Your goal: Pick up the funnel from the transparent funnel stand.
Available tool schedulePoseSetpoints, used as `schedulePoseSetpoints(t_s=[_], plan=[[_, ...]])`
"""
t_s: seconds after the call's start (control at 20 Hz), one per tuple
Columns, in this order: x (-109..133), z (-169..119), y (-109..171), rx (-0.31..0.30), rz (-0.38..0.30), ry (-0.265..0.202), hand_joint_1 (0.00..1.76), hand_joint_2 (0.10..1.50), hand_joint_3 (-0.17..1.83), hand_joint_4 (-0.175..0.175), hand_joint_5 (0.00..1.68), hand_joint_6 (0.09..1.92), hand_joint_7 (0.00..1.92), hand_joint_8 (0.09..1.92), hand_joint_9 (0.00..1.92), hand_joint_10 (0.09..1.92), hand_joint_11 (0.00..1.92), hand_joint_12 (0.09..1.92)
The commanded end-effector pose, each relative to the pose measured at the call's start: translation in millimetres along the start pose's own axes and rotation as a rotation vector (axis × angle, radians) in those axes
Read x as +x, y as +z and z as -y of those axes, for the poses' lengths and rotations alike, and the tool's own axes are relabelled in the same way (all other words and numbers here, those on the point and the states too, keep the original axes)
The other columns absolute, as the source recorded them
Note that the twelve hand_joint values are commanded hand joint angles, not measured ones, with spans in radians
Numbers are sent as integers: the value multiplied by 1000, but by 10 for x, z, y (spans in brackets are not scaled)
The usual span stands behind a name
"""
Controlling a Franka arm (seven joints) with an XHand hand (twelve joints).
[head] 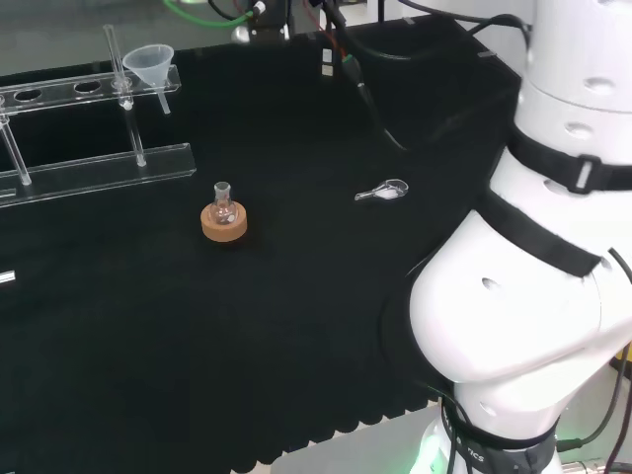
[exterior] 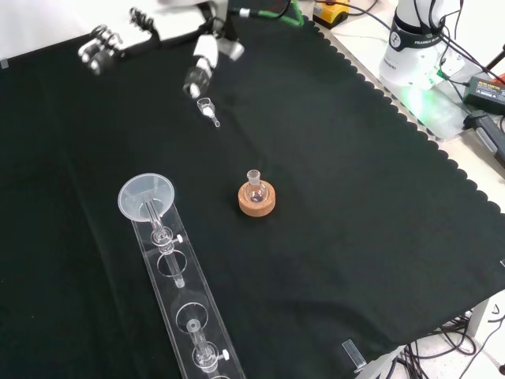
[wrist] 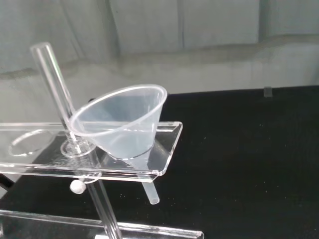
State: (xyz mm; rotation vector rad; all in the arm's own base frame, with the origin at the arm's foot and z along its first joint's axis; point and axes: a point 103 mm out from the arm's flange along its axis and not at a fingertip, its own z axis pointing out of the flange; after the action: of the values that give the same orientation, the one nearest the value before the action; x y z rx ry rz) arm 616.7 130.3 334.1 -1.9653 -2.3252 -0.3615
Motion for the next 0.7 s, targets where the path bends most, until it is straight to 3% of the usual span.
schedulePoseSetpoints(t_s=[0.05,0.25,0.4,0.5,0.6,0.7], plan=[[40,-320,330,128,60,36,170,816,34,65,0,87,0,87,0,87,0,745],[56,-378,489,187,111,58,162,815,31,65,0,87,0,87,0,87,0,768],[217,-373,617,240,115,77,153,813,30,65,0,87,0,87,0,87,0,772],[173,-371,645,261,117,96,146,813,29,66,0,87,0,87,0,87,0,774],[141,-345,664,280,145,82,137,813,29,66,0,87,0,87,0,87,0,775],[136,-329,694,301,139,109,119,813,28,66,0,87,0,87,0,87,0,775]])
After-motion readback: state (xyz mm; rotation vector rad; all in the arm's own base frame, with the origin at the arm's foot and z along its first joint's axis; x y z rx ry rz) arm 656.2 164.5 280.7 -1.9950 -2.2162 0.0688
